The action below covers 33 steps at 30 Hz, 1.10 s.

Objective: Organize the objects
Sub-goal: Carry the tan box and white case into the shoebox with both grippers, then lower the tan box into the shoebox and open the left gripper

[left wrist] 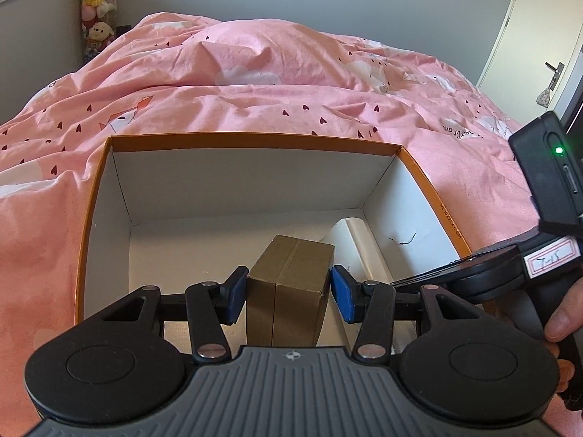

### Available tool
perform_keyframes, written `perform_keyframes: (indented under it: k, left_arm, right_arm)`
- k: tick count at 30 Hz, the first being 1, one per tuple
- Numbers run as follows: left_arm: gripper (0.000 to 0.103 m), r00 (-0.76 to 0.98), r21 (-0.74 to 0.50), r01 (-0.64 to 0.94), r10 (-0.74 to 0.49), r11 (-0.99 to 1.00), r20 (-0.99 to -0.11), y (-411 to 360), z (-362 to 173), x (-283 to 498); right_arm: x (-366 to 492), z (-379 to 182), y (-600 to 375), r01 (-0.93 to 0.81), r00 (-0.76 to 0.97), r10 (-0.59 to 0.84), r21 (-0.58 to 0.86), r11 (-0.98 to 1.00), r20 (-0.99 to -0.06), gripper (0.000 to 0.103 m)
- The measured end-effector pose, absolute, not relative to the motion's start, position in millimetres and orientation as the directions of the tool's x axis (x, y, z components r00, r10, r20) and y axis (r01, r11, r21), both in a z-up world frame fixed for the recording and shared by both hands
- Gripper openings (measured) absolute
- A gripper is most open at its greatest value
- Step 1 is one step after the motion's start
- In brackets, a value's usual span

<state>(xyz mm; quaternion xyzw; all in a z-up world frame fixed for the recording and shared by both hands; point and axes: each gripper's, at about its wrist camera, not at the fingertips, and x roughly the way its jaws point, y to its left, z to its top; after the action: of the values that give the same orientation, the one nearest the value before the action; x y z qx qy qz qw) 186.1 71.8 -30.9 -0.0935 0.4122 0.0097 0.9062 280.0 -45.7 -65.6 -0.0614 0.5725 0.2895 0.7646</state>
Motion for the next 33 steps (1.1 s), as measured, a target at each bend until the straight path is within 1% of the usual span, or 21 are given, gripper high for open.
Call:
perform_keyframes:
  k: [4, 6, 9, 11, 15, 19, 21, 26, 29, 30, 31, 33]
  left_arm:
    - [0.056, 0.658, -0.161, -0.088, -0.064, 0.983, -0.750, 71, -31, 187]
    - [0.056, 0.657, -0.161, -0.083, -0.068, 0.983, -0.751, 70, -31, 186]
    - [0.056, 0.654, -0.159, -0.079, -0.070, 0.984, -0.754, 70, -31, 186]
    - [0.056, 0.649, -0.165, -0.074, -0.078, 0.983, -0.756, 70, -31, 188]
    - [0.056, 0.631, -0.194, -0.071, -0.107, 0.978, -0.769, 73, -33, 192]
    - [0.056, 0.607, -0.143, -0.099, -0.054, 0.985, -0.793, 75, -32, 197]
    - [0.056, 0.607, -0.123, -0.104, -0.035, 0.987, -0.794, 77, -31, 197]
    - [0.056, 0.598, -0.125, -0.113, -0.033, 0.986, -0.801, 81, -30, 201]
    - [0.056, 0.592, -0.130, -0.109, -0.041, 0.986, -0.805, 80, -33, 202]
    - [0.056, 0.589, -0.133, -0.106, -0.046, 0.985, -0.807, 80, -33, 203]
    - [0.056, 0.587, -0.136, -0.103, -0.050, 0.985, -0.808, 80, -34, 204]
    - [0.056, 0.583, -0.142, -0.096, -0.061, 0.985, -0.811, 79, -36, 205]
  right_arm:
    - [270, -54, -43, -0.585, 0.227, 0.320, 0.134, 0.800, -0.920, 0.033]
    - [264, -51, -40, -0.627, 0.264, 0.282, 0.058, 0.776, -0.922, 0.032]
    - [254, -47, -38, -0.670, 0.355, 0.216, -0.086, 0.738, -0.909, 0.037]
    - [251, -45, -40, -0.691, 0.385, 0.202, -0.136, 0.710, -0.901, 0.037]
    - [256, -44, -47, -0.729, 0.318, 0.262, -0.058, 0.682, -0.911, 0.036]
    - [263, -51, -35, -0.754, 0.217, 0.333, 0.059, 0.654, -0.918, 0.020]
    - [264, -57, -28, -0.774, 0.181, 0.345, 0.083, 0.627, -0.921, 0.017]
    - [266, -79, -12, -0.786, 0.037, 0.325, 0.174, 0.594, -0.945, 0.014]
    - [266, -90, -9, -0.793, 0.013, 0.276, 0.158, 0.589, -0.961, 0.010]
    - [267, -93, -10, -0.790, 0.014, 0.259, 0.148, 0.595, -0.966, 0.005]
    - [268, -96, -12, -0.782, 0.013, 0.244, 0.142, 0.606, -0.970, 0.005]
    - [271, -99, -16, -0.769, 0.002, 0.234, 0.148, 0.622, -0.972, 0.002]
